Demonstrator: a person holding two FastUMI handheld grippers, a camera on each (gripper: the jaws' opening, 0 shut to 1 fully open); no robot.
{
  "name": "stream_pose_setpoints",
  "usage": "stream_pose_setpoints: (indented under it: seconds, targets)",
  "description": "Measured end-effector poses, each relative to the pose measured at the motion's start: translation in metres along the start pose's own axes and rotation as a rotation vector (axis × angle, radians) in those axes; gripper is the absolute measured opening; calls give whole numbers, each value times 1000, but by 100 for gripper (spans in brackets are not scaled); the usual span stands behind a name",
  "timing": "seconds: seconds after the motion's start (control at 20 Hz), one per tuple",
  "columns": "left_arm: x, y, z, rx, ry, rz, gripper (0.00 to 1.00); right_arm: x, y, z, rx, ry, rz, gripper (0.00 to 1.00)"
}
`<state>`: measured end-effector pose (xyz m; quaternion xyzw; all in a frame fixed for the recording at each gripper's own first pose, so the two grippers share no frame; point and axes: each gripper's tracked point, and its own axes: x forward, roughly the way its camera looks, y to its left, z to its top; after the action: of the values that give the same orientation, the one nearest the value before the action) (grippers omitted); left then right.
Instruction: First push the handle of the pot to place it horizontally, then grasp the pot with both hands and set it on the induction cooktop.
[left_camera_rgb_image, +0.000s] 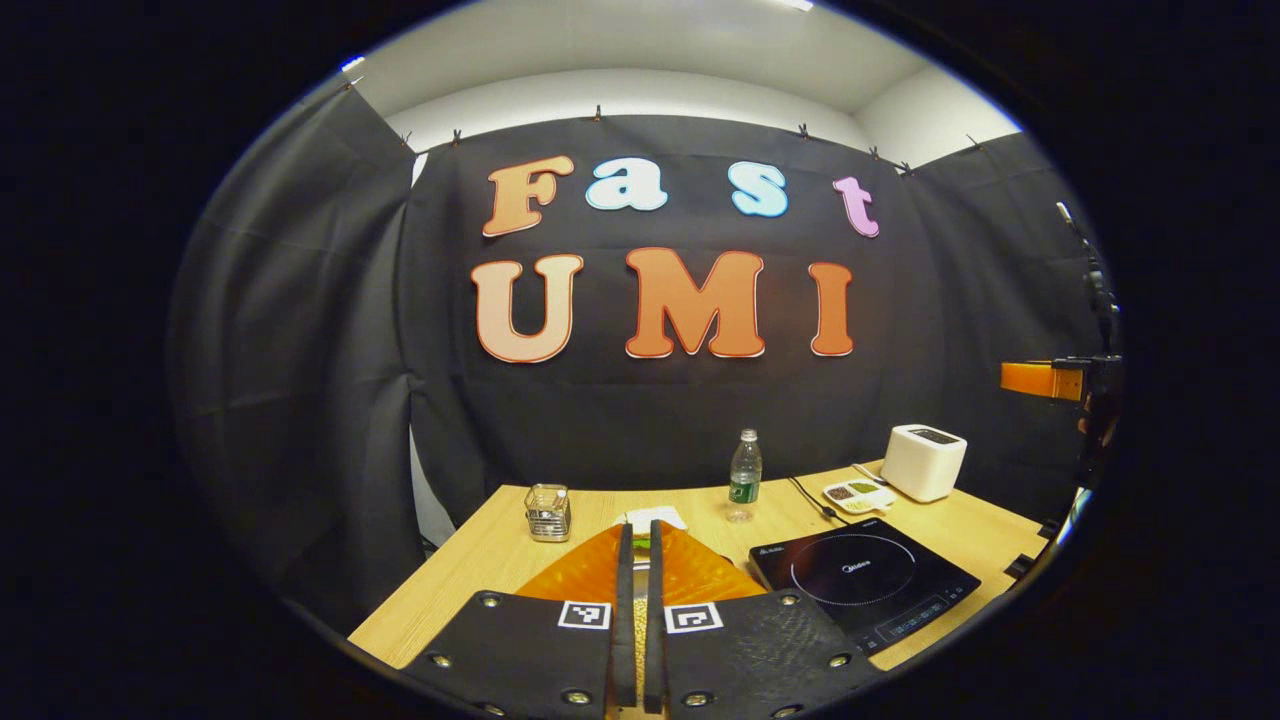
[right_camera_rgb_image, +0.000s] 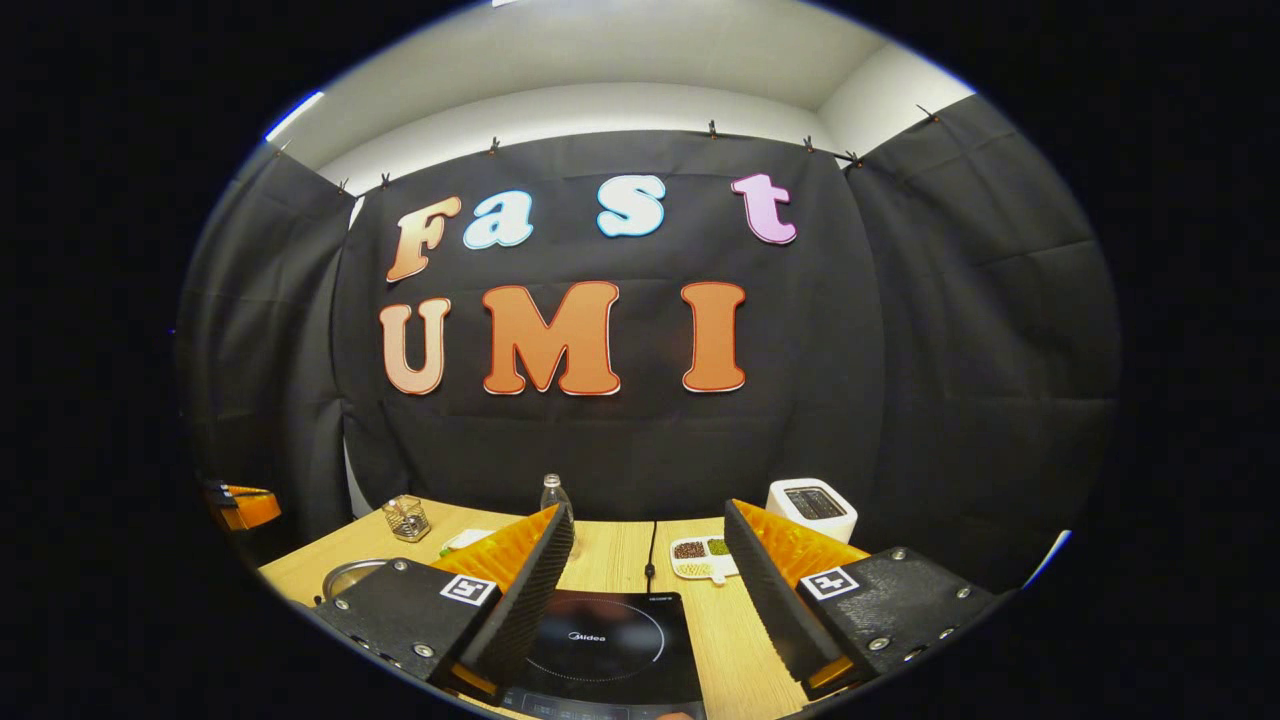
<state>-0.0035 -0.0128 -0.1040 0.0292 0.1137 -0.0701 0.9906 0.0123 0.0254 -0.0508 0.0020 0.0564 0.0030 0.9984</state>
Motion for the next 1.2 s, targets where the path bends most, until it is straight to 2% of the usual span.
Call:
stream_pose_setpoints:
  seconds: [0.2,0.7,1.2]
  targets:
    - [-5,6,-19,14,30,1,3,0,2,-4,-13,7,3,95]
    - [-25,0,-88,-23,162,-30,3,0,9,-12,-28,18,8,95]
    - [-55,-2,-157,-63,295,-27,3,-1,9,-23,-22,37,9,95]
